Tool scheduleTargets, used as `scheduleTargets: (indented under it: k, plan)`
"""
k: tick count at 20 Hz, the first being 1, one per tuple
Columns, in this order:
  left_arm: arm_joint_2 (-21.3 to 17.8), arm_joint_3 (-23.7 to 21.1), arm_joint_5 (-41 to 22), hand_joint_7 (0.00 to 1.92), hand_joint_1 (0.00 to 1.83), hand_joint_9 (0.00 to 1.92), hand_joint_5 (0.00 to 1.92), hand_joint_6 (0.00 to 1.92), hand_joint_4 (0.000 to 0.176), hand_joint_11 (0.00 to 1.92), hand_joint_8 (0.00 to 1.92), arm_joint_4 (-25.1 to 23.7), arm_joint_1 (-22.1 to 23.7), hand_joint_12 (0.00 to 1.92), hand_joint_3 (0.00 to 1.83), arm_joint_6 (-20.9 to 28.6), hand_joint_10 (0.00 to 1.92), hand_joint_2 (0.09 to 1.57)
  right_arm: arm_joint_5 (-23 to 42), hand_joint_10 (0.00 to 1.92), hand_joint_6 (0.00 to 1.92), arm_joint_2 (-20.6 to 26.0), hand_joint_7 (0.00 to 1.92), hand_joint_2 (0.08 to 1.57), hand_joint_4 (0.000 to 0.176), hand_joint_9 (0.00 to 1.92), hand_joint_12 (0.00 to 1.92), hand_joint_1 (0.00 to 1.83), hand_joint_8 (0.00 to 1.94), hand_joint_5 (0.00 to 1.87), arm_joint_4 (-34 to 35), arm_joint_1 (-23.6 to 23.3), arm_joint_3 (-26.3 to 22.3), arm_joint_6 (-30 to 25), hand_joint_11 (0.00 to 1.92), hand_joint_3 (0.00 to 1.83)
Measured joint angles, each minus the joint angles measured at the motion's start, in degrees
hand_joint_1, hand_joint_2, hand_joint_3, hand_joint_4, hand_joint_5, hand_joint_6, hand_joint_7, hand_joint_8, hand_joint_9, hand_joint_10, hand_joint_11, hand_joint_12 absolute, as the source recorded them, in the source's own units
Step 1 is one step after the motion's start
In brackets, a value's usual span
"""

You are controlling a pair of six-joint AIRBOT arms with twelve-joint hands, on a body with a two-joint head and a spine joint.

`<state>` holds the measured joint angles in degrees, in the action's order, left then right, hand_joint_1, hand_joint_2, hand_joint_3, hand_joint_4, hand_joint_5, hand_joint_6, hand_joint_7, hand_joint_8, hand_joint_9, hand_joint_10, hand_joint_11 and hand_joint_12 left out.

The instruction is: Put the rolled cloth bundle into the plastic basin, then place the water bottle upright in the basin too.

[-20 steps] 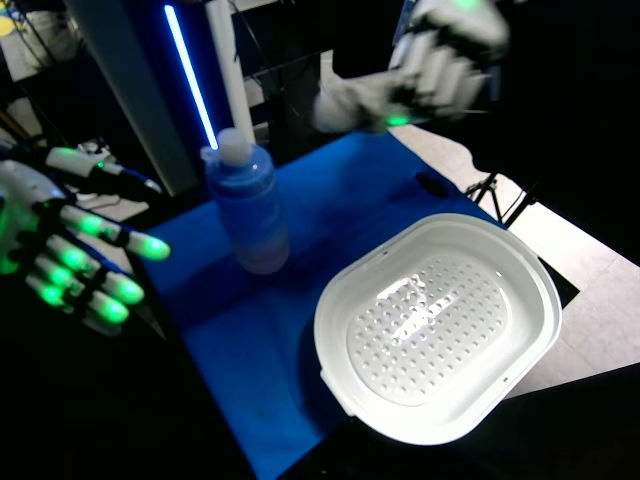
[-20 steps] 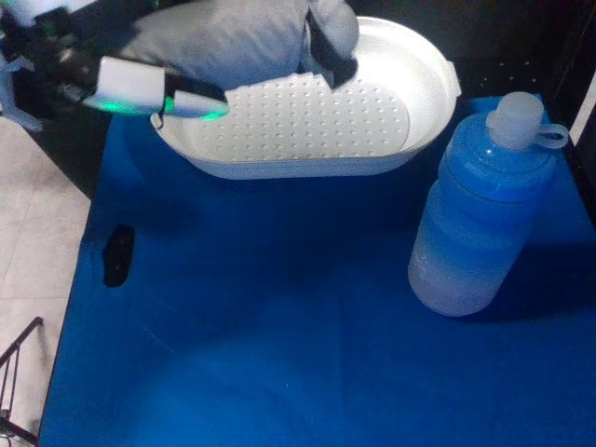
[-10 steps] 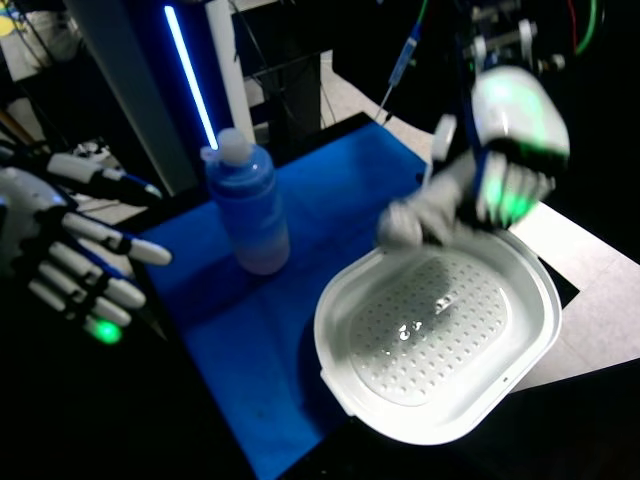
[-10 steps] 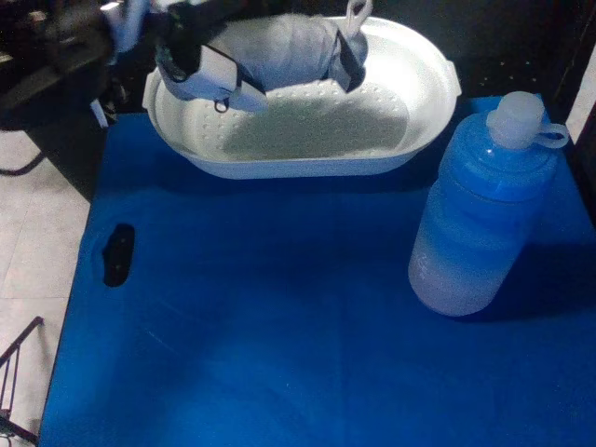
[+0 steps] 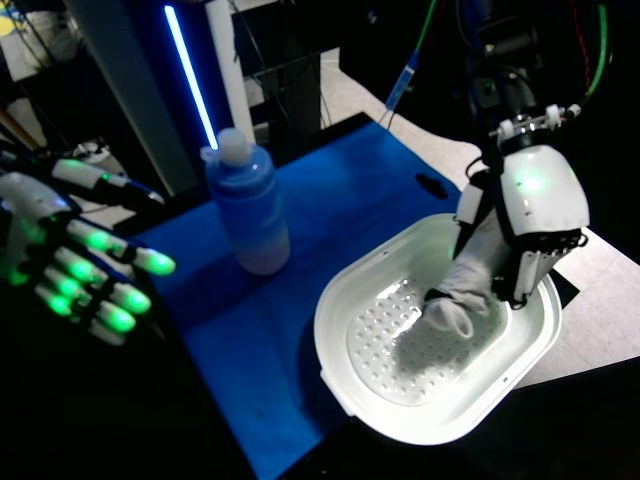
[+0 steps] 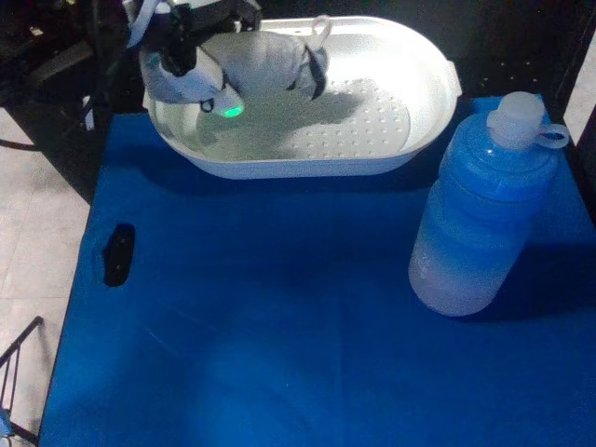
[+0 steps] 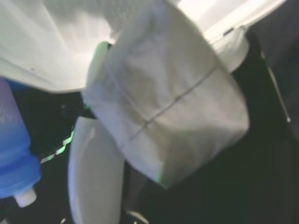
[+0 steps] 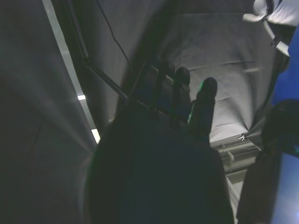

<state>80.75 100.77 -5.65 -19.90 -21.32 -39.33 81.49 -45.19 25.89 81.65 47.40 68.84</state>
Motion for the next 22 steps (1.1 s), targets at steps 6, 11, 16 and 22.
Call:
scheduleTargets:
  k: [6,11,16,22]
  plan:
    - [1.31,0.92,0.48,0.53,0.99,0.78,0.77,1.35,0.091,1.01,1.73,0.68,-0.48,1.92,0.0,0.11,1.92,1.21,0.0,0.0,0.0,-0.02,0.16,1.25,0.137,0.07,0.0,0.57,0.0,0.24,0.0,0.0,0.0,-0.02,0.06,0.0]
    - [1.4,0.79,0.39,0.33,0.93,0.4,0.8,1.25,0.176,0.57,1.52,0.87,-0.59,1.92,0.0,0.07,1.78,1.2,0.0,0.0,0.0,-0.04,0.16,1.26,0.13,0.07,0.0,0.54,0.0,0.24,-0.02,0.0,0.0,-0.02,0.06,0.0]
    - [0.11,-1.68,-1.27,0.48,0.71,0.43,0.44,0.0,0.139,0.0,0.01,1.42,-0.9,1.0,0.0,0.07,0.09,1.0,-0.02,0.0,0.0,-0.04,0.16,1.26,0.141,0.07,0.0,0.56,0.0,0.24,0.02,0.0,0.0,-0.07,0.07,0.0]
    - [-3.19,-4.55,-4.33,0.25,0.7,0.21,0.22,0.0,0.176,0.0,0.0,2.67,-2.03,0.33,0.0,0.11,0.0,0.95,-0.04,0.0,0.0,-0.17,0.16,1.27,0.152,0.07,0.0,0.54,0.0,0.23,0.07,0.0,0.0,-0.72,0.06,0.0]
